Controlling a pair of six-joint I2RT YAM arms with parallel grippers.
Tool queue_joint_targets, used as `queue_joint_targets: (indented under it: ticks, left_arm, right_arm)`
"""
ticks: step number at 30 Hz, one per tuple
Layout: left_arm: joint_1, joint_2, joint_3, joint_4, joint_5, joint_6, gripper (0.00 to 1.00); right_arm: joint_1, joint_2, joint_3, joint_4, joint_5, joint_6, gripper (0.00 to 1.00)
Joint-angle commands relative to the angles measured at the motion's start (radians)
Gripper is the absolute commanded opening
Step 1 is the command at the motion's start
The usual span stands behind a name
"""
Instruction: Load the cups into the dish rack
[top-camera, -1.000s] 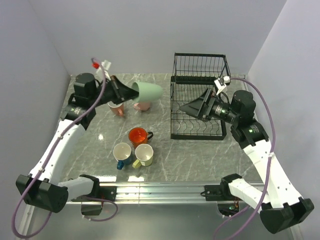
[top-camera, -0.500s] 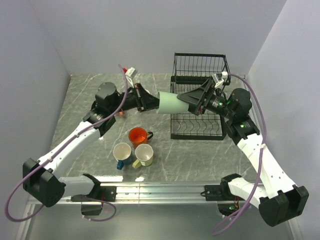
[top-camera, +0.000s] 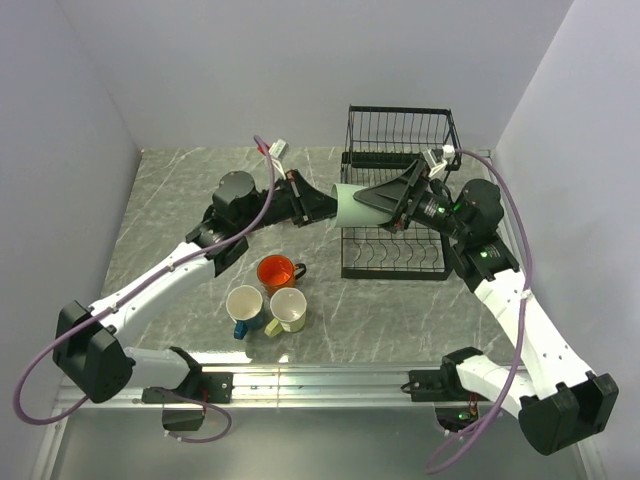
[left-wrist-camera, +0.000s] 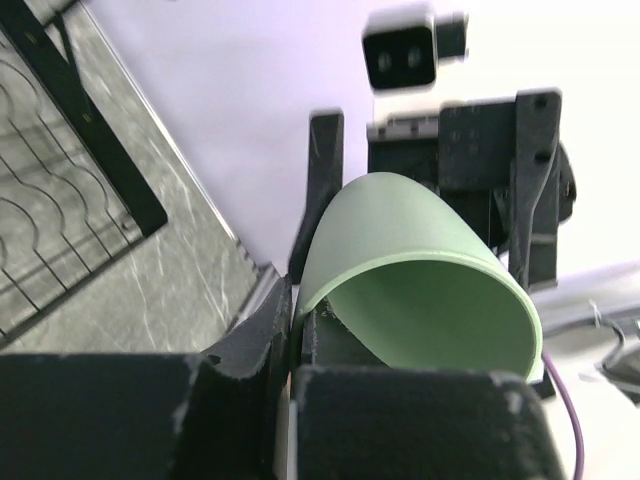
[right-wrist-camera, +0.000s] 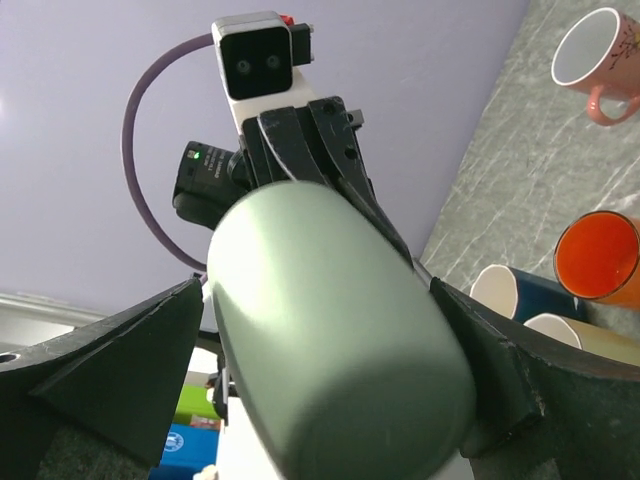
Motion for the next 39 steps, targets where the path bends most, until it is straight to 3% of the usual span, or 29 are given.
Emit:
queue_joint_targets:
  ticks: [1, 6, 21, 23, 26, 30, 33, 34, 37, 39]
  left_arm:
    - [0.006, -0.051, -0.004, 0.047, -0.167, 0.022, 0.0]
    - [0.006, -0.018, 0.004, 0.038, -0.13, 0.014, 0.01]
    - [-0.022, -0.06, -0.096, 0.132, -0.089, -0.025, 0.01]
    - [-0.025, -0.071, -0.104, 0.136, -0.093, -0.025, 0.0]
    - [-0.028, -0.079, -0.108, 0.122, -0.103, -0.018, 0.0]
    - [-0.034, -0.068, -0.093, 0.089, -0.104, -0.003, 0.01]
    - [-0.034, -0.05, -0.053, -0.002, -0.118, 0.039, 0.26]
    - [-0.034, -0.047, -0.038, -0.041, -0.135, 0.071, 0.45]
    - [-0.034, -0.042, 0.043, -0.254, -0.22, 0.155, 0.55]
    - [-0.033, -0.042, 0.092, -0.383, -0.25, 0.204, 0.6]
  right_arm:
    - [0.005, -0.061, -0.023, 0.049, -0.034, 0.024, 1.0]
    - [0.002, -0.064, -0.06, 0.133, -0.022, 0.084, 0.98]
    - [-0.027, -0.013, -0.027, 0.167, 0.024, 0.096, 0.95]
    - [-0.027, -0.004, -0.023, 0.192, 0.007, 0.099, 0.89]
    - [-0.028, -0.003, -0.016, 0.215, -0.008, 0.107, 0.73]
    - [-0.027, -0.01, -0.013, 0.229, -0.028, 0.108, 0.4]
    - [-0.028, -0.004, 0.032, 0.212, -0.03, 0.069, 0.23]
    - [-0.028, 0.002, 0.056, 0.162, -0.025, 0.046, 0.2]
    - [-0.042, 0.06, 0.205, -0.011, -0.008, -0.071, 0.05]
    - [-0.064, 0.128, 0.348, -0.104, 0.013, -0.181, 0.0]
